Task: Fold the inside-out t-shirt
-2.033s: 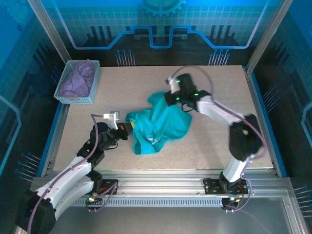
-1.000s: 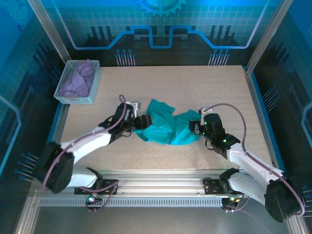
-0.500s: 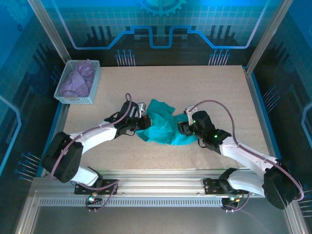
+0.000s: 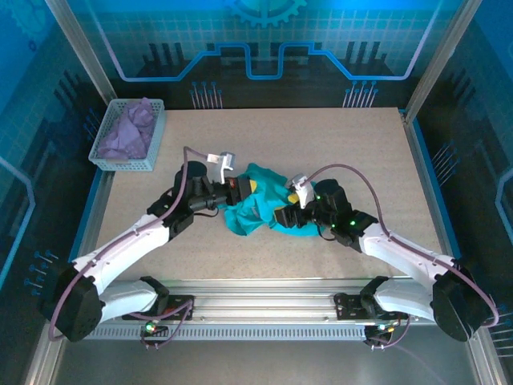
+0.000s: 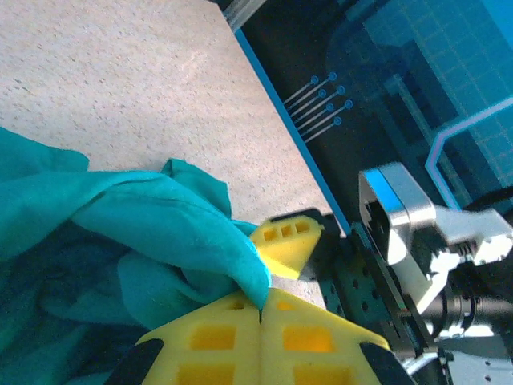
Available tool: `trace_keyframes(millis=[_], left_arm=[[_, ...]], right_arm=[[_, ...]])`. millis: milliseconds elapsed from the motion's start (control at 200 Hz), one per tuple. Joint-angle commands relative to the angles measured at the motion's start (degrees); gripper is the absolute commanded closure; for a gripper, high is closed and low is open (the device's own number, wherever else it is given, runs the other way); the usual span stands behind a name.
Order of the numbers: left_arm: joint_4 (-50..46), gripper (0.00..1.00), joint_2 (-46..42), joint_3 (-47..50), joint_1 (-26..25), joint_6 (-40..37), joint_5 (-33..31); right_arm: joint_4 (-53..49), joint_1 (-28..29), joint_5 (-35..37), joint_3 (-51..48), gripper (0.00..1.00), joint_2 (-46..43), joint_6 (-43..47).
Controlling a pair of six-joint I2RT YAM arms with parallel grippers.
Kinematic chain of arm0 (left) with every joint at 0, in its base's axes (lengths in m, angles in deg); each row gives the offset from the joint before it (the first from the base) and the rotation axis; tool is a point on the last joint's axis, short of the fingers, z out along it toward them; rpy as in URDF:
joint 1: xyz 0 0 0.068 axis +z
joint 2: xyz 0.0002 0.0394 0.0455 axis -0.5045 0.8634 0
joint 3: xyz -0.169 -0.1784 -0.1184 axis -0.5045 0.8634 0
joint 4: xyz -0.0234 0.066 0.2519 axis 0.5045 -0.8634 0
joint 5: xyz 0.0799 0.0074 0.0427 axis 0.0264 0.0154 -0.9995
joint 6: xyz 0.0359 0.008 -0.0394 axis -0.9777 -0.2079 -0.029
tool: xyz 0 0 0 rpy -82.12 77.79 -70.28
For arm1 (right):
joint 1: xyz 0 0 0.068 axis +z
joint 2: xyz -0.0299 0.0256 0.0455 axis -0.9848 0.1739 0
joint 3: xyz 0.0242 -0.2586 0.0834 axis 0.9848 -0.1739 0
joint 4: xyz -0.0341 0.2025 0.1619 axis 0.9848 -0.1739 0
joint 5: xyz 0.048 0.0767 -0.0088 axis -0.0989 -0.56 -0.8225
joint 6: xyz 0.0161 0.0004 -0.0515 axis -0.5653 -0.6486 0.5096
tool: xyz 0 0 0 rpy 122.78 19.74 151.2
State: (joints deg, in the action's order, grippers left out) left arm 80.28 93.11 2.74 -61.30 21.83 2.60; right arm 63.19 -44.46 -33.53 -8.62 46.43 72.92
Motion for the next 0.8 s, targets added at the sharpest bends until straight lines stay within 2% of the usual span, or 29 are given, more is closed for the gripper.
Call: trace_keyframes(millis=[0, 105, 210, 290, 355, 450, 510, 625, 795], left_arm=[[5.38, 1.0, 3.06, 1.89, -4.11, 1.47, 0.1], [12.48, 1.0, 10.24, 0.5, -8.87, 3.16, -0.39], [16.15, 1.0, 19.73, -3.34, -12.21, 3.43, -0.68], [15.96, 0.92, 25.95, -6.93, -13.0, 3.98, 1.13], [15.74, 0.85, 27.75, -7.83, -12.99, 3.59, 1.79], [12.16, 0.64, 25.36, -7.33, -12.82, -0.49, 0.02], [7.91, 0.55, 22.4, -6.67, -12.48, -3.72, -1.62], [-0.46, 0.45, 14.84, -4.12, -10.67, -7.92, -4.4], [-8.98, 0.29, 2.6, 1.39, -4.64, -7.79, -9.6]], right_arm=[[-7.03, -4.37, 7.02, 1.92, 0.33, -3.77, -5.05], [-15.72, -10.94, 12.36, 1.13, 0.34, -10.05, -11.95], [-21.22, -14.73, 17.29, -0.44, 0.33, -18.14, -12.49], [-23.59, -16.05, 18.57, -0.59, 0.33, -22.53, -11.83], [-24.31, -16.03, 16.64, -0.16, 0.34, -23.37, -11.1], [-24.32, -14.61, 13.1, 0.17, 0.35, -21.81, -10.17], [-23.07, -12.4, 12.79, -0.1, 0.35, -20.48, -9.48], [-21.17, -7.2, 13.54, 1.29, 0.34, -15.77, -7.72], [-21.76, 1.7, 18.26, 9.44, 0.29, -2.9, -3.33]])
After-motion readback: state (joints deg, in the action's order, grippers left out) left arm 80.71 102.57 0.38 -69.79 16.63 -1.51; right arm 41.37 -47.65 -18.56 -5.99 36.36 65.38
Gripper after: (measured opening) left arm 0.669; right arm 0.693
